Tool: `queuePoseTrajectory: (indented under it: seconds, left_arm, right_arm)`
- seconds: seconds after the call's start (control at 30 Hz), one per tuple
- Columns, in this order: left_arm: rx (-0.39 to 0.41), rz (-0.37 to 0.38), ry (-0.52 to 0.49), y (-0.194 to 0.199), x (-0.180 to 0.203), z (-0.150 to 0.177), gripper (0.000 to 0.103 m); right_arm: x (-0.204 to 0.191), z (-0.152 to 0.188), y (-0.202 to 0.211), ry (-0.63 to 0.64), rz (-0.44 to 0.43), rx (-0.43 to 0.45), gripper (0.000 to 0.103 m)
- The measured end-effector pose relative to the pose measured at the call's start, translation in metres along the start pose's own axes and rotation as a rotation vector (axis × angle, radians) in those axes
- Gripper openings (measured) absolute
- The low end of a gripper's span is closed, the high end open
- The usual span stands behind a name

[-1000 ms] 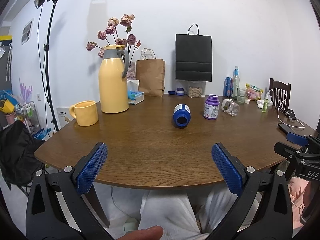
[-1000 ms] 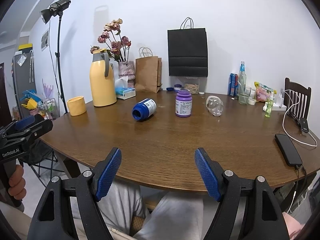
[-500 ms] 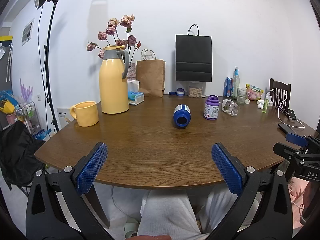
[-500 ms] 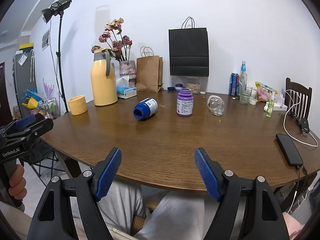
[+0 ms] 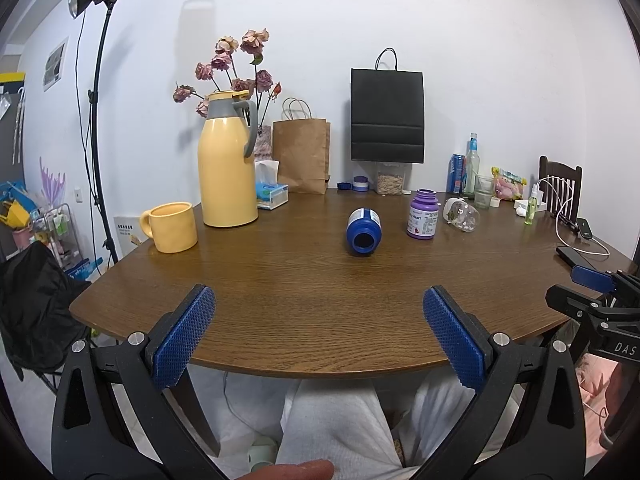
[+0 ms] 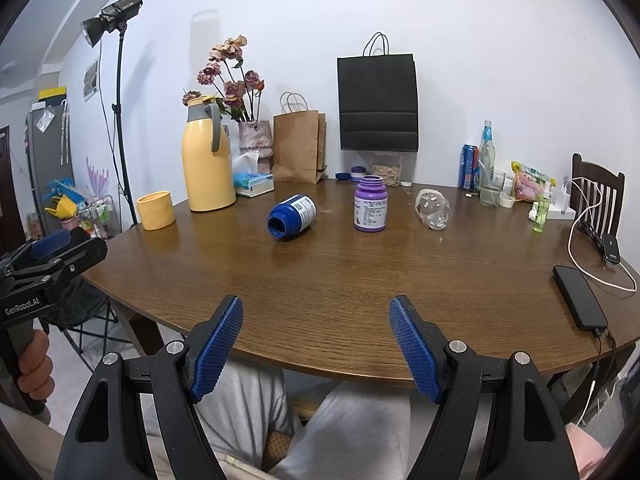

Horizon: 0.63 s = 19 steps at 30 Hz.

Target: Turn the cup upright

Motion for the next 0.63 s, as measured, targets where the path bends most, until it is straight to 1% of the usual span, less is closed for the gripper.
queuePoseTrajectory:
  seconds: [0.63]
  left_arm:
    - [-0.014,0.003,0.0,-0.0034,-0.0015,0.0042,0.103]
  right_arm:
    - [0.001,0.003,-0.0041,-0.007,-0.011,-0.013,0.08]
Point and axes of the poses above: each gripper's, at about its wrist camera, not at the fingertips, and y roughly against the way its jaws point, x to its right, z to its underside, the point moved 10 cm from there along -y, roughly the way its jaws point, and after that the axes turned 3 degrees about -x, right-handed, at the moved point
